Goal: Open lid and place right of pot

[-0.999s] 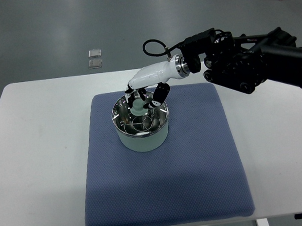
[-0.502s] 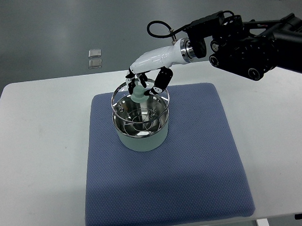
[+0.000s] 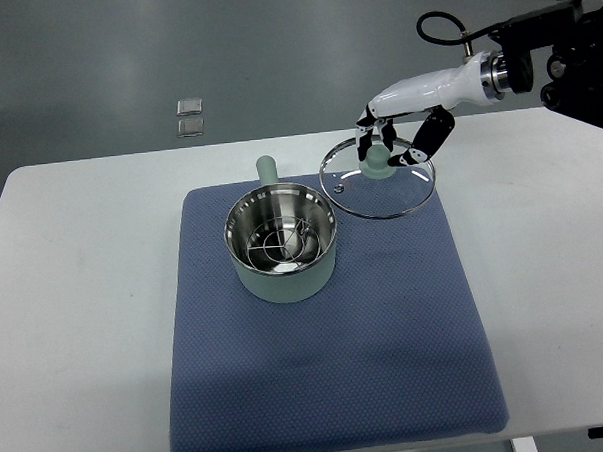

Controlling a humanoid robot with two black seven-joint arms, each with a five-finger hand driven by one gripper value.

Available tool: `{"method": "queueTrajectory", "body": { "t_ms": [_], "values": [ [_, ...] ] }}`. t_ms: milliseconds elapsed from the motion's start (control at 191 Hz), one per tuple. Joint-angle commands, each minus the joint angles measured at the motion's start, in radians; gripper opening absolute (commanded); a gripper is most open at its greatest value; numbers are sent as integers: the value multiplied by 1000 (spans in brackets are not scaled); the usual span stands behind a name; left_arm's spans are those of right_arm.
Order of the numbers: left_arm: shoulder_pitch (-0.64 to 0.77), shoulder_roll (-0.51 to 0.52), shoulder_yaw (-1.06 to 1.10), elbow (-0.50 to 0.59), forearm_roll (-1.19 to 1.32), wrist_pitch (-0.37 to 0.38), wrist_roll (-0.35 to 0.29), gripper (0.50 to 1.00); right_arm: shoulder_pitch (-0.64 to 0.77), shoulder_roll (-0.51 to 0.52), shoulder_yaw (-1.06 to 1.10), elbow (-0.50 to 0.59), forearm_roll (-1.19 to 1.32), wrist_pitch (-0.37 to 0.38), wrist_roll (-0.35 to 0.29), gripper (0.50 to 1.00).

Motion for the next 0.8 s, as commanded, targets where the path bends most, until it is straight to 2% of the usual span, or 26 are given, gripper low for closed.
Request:
{"method": "queueTrajectory", "body": {
  "t_ms": [0,115,241,382,450,717,722,769,774,780,785,795],
  "values": [
    [0,0,0,0,0,0,0,1000,-38,-54,1,19,0,-20,0,500],
    [0,0,2,2,0,0,0,1000,-84,-102,1,36,0,-49,0,500],
    [0,0,2,3,0,2,0,1000,-131,-105,1,39,0,-80,0,500],
    [0,0,2,2,0,2,0,1000,-173,-96,1,63,0,-109,0,500],
    [0,0,2,2,0,2,0,1000,-216,-86,1,96,-6,-147,0,500],
    [0,0,2,3,0,2,0,1000,-272,-53,1,94,-9,-192,0,502],
    [0,0,0,3,0,2,0,1000,-272,-53,1,94,-9,-192,0,525],
    [0,0,2,2,0,2,0,1000,-275,-53,1,94,-6,-192,0,613],
    [0,0,0,2,0,2,0,1000,-275,-51,1,94,-6,-192,0,645],
    [0,0,0,2,0,2,0,1000,-275,-51,1,94,-6,-192,0,646],
    [0,0,2,2,0,2,0,1000,-277,-53,1,94,-5,-192,0,686],
    [0,0,2,2,0,2,0,1000,-277,-53,1,94,-5,-192,0,686]
  ]
}}
